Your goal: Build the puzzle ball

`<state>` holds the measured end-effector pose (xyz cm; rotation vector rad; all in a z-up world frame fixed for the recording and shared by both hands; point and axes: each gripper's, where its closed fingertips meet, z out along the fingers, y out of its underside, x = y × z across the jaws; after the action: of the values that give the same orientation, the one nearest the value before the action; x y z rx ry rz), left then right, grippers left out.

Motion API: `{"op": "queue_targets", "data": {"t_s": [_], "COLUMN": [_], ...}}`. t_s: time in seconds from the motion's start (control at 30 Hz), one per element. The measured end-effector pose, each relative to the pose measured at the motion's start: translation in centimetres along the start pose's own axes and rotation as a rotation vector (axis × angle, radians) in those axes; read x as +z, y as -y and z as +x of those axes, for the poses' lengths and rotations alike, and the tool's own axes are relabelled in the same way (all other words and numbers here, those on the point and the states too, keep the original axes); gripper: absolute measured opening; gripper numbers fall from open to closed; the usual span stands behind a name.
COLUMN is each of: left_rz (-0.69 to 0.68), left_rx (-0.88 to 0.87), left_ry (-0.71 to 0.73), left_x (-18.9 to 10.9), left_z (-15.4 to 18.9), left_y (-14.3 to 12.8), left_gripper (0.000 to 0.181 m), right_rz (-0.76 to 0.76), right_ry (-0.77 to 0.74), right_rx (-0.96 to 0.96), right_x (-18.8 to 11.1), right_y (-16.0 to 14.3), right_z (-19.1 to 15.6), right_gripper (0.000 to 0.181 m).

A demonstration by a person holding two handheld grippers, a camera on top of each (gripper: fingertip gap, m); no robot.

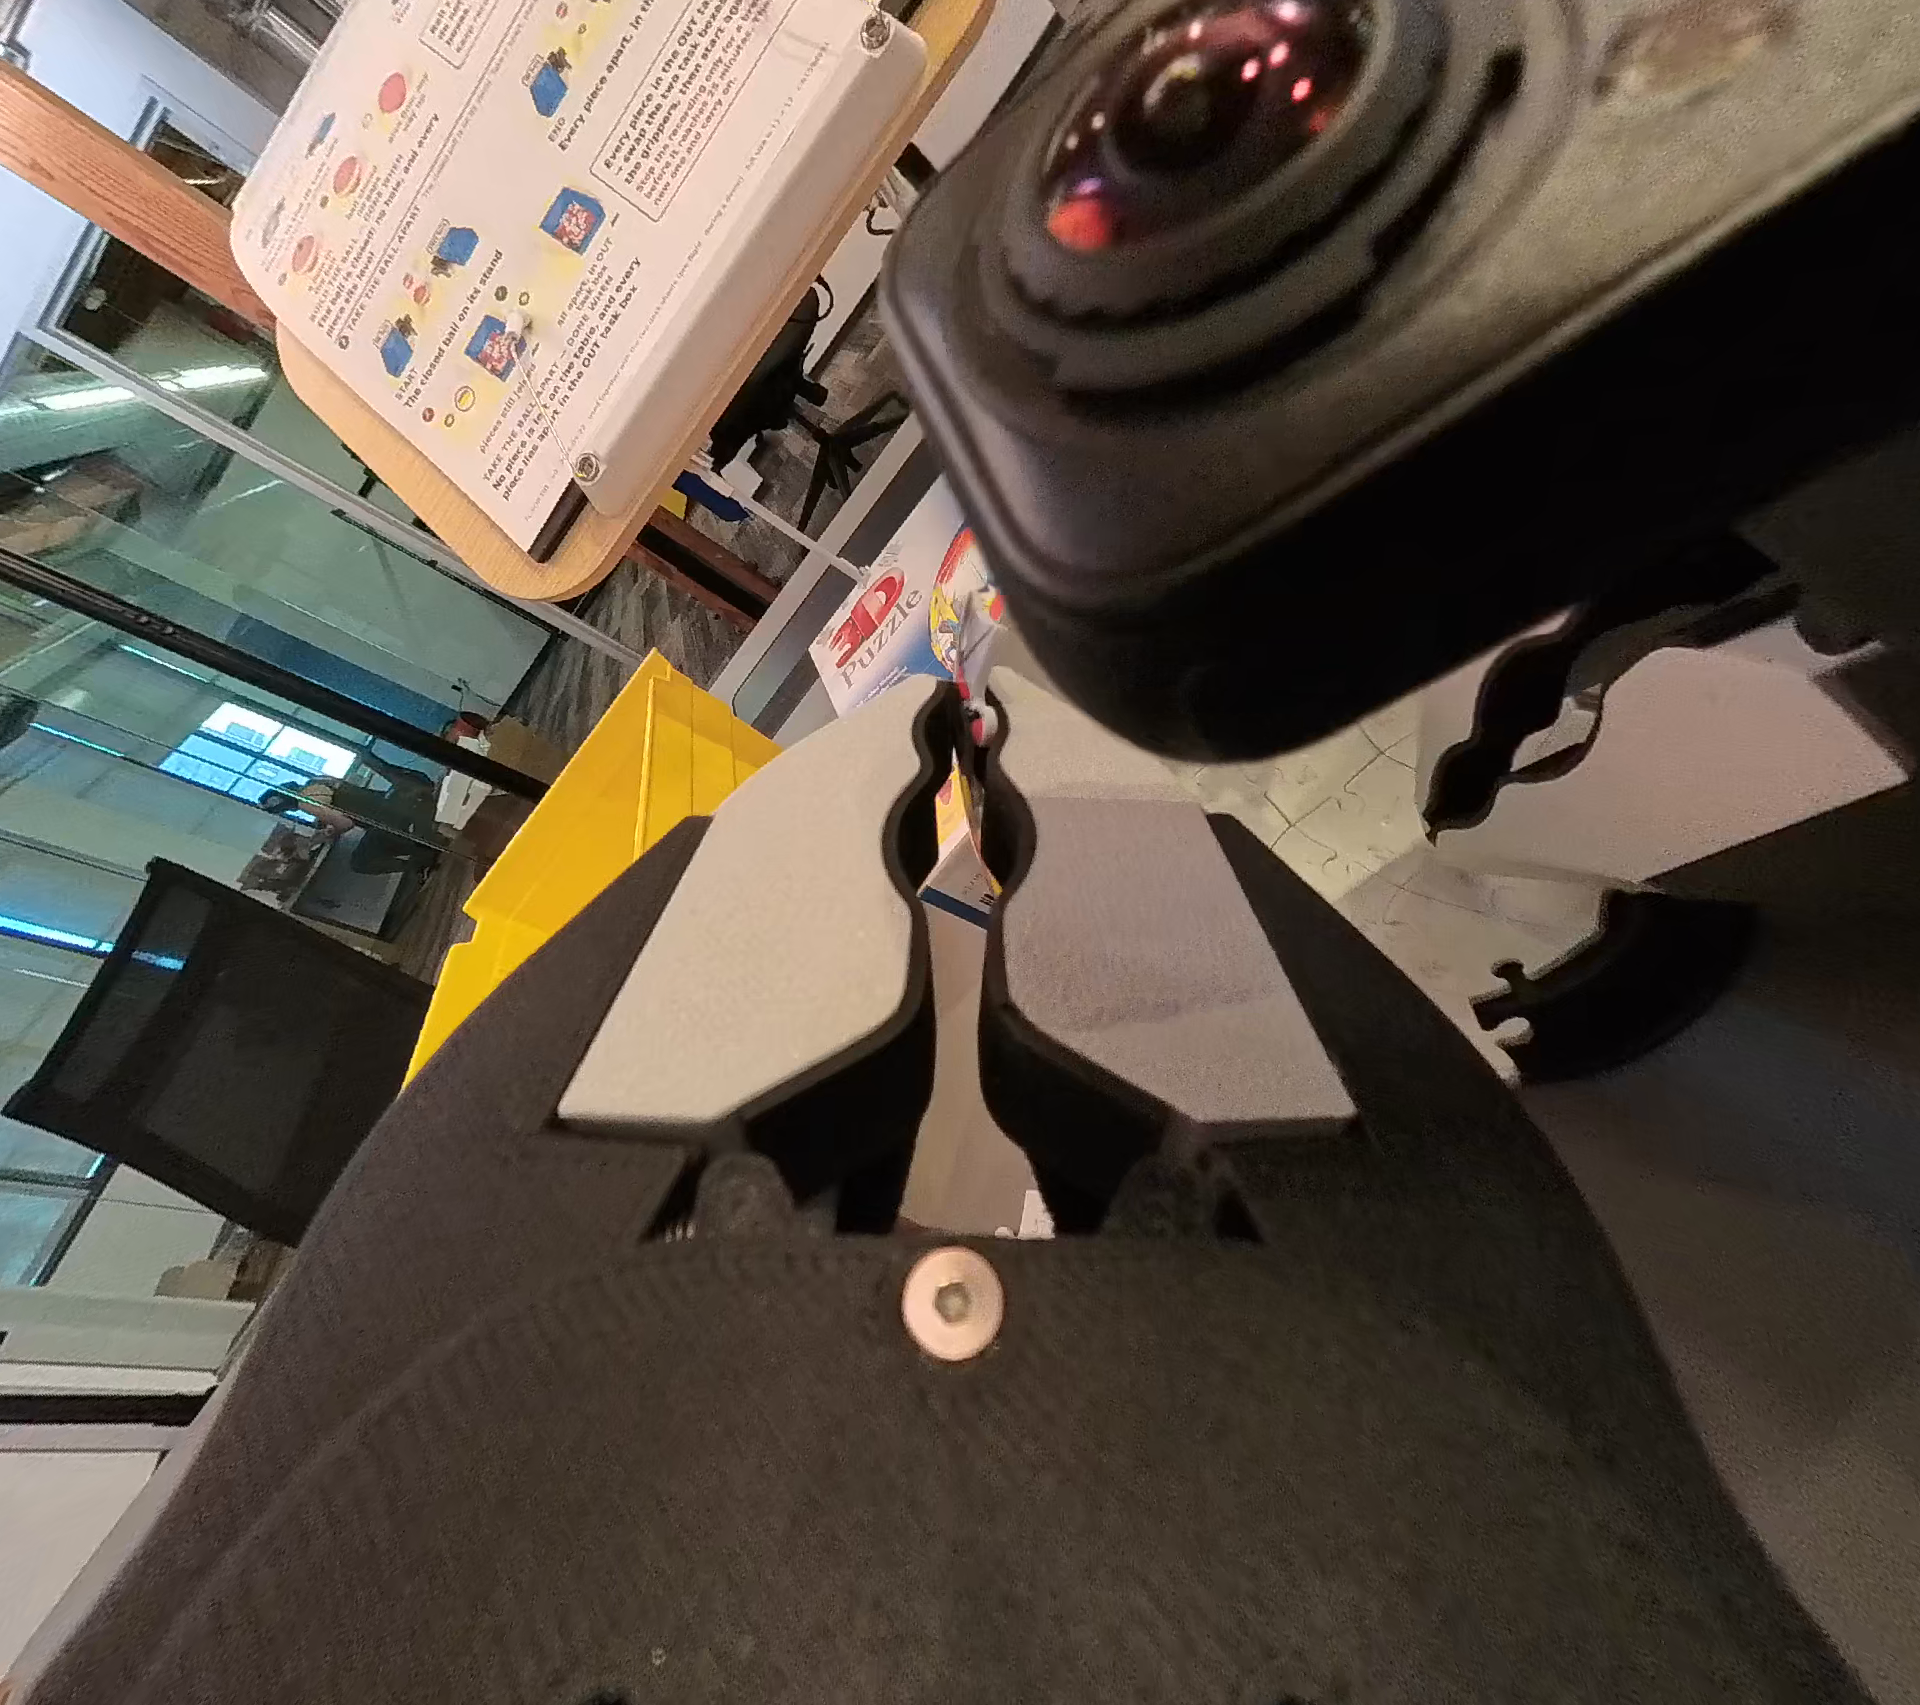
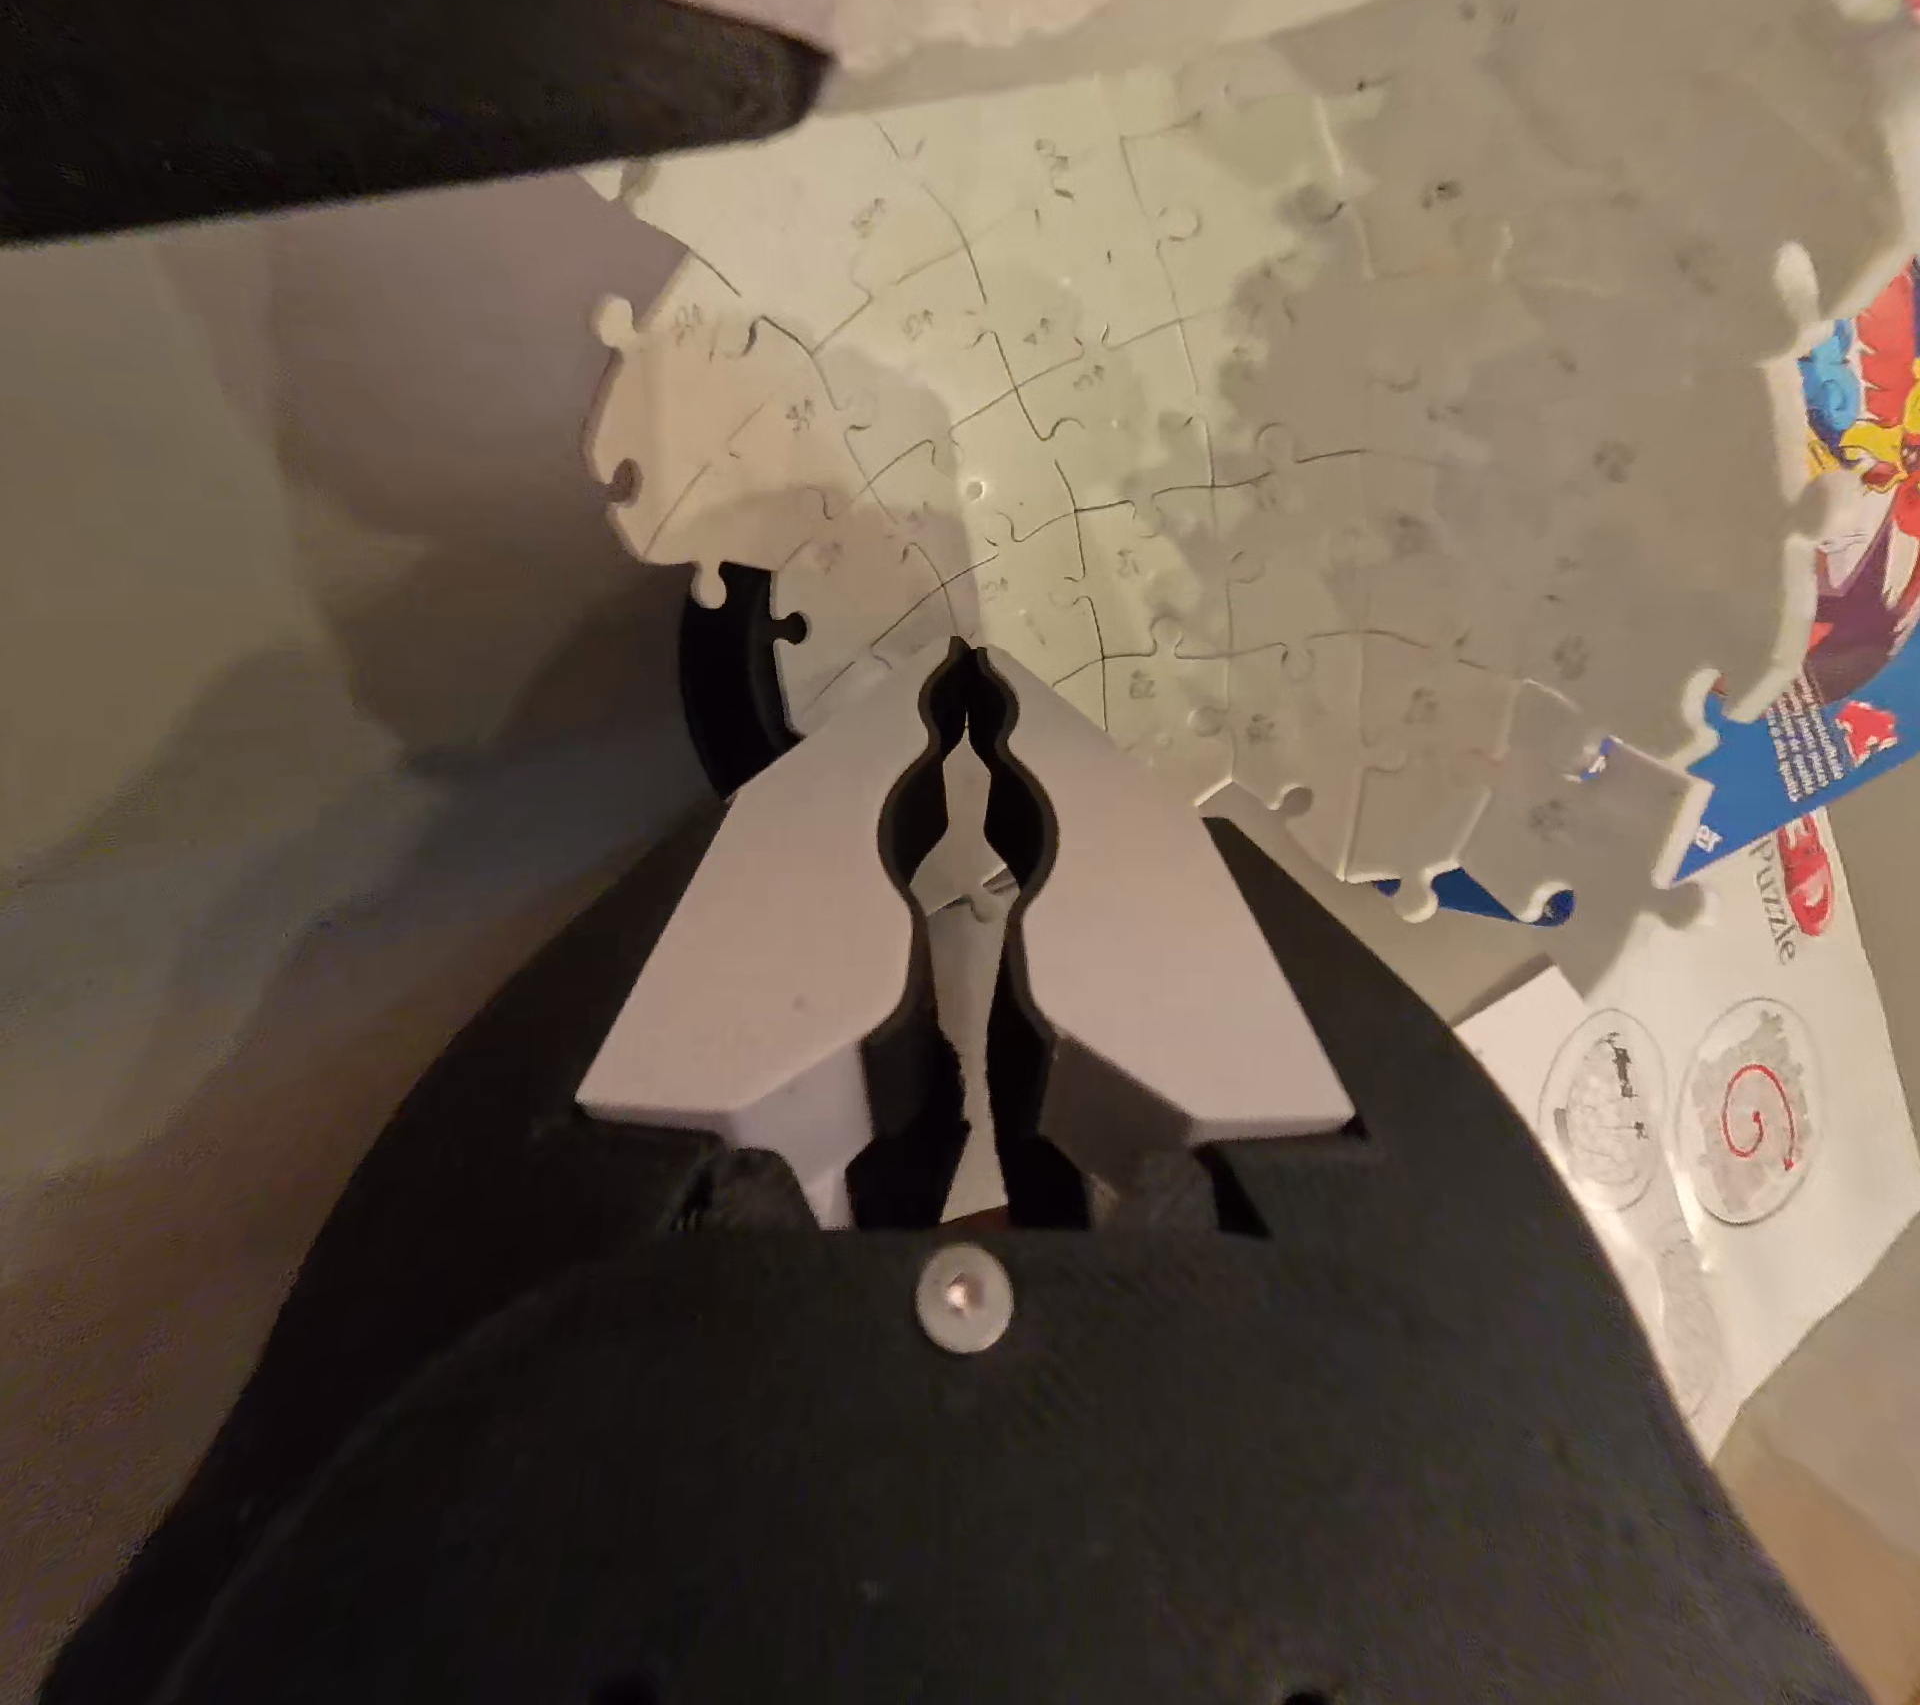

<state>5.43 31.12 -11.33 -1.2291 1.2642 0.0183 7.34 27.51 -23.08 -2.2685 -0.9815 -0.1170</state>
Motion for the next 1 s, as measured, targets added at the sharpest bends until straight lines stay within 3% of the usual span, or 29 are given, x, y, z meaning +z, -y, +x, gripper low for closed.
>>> {"op": "queue_targets", "data": {"t_s": [0.13,0.4,1.0], "left_rz": [0.0,-0.004,-0.036], "left_rx": [0.007,-0.002,-0.097], "left_ry": [0.007,0.005,-0.02], "left_x": [-0.1,0.2,0.3], "left_z": [0.0,-0.1,-0.6], "left_y": [0.0,-0.2,-1.0], "left_gripper": [0.002,0.002,0.002], "right_rz": [0.049,0.124,0.155], "right_ry": [-0.041,-0.097,-0.067], "right_rx": [-0.053,-0.184,0.077], "right_x": [-0.4,-4.4,-5.9], "right_y": [0.4,0.1,-3.0], "right_z": [0.1,-1.8,1.1], "right_gripper": [0.0,0.0,0.0]}}
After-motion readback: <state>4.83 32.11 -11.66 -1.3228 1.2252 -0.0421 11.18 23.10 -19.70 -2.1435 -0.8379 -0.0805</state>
